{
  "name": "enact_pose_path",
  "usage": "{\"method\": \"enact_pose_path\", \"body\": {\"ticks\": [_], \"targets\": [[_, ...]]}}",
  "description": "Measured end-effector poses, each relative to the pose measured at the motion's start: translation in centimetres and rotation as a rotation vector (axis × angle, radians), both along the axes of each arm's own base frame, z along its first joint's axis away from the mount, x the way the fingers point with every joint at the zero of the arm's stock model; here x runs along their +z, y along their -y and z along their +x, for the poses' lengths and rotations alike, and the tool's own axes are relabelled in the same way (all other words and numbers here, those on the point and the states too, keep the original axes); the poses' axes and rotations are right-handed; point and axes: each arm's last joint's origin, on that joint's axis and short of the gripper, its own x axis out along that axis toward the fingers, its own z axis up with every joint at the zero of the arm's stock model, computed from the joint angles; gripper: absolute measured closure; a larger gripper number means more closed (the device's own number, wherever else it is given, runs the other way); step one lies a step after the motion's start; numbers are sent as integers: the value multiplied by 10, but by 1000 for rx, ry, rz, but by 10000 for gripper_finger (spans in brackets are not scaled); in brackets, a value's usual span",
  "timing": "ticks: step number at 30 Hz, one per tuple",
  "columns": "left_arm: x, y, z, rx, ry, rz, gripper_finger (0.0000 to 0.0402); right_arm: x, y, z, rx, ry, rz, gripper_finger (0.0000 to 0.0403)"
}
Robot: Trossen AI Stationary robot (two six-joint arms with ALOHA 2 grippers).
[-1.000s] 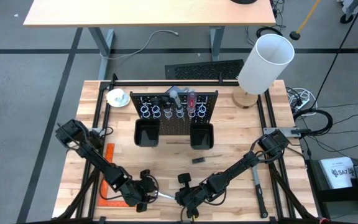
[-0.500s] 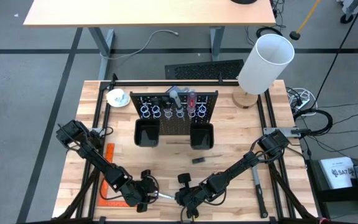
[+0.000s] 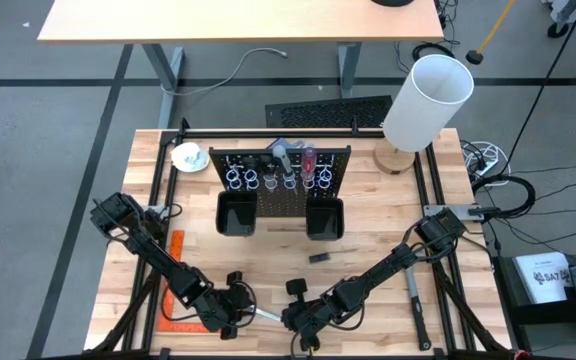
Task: Hang tools onto peg board
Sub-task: Hang the silver wrench on the black peg board
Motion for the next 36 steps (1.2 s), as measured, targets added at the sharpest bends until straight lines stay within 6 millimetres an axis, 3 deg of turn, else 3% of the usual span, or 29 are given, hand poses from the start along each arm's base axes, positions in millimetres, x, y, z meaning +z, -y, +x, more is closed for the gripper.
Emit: {"method": "enact_pose_path", "body": {"ticks": [22, 30, 36], "targets": [[-1, -1, 0, 12, 7, 15, 312, 1, 0, 0, 0, 3, 2, 403], [-1, -2, 0, 16, 15, 40, 386, 2, -1, 1, 0, 19, 11, 403], [-1, -2, 0, 10, 23, 49, 386, 3, 0, 2, 2, 19, 16, 403]]}}
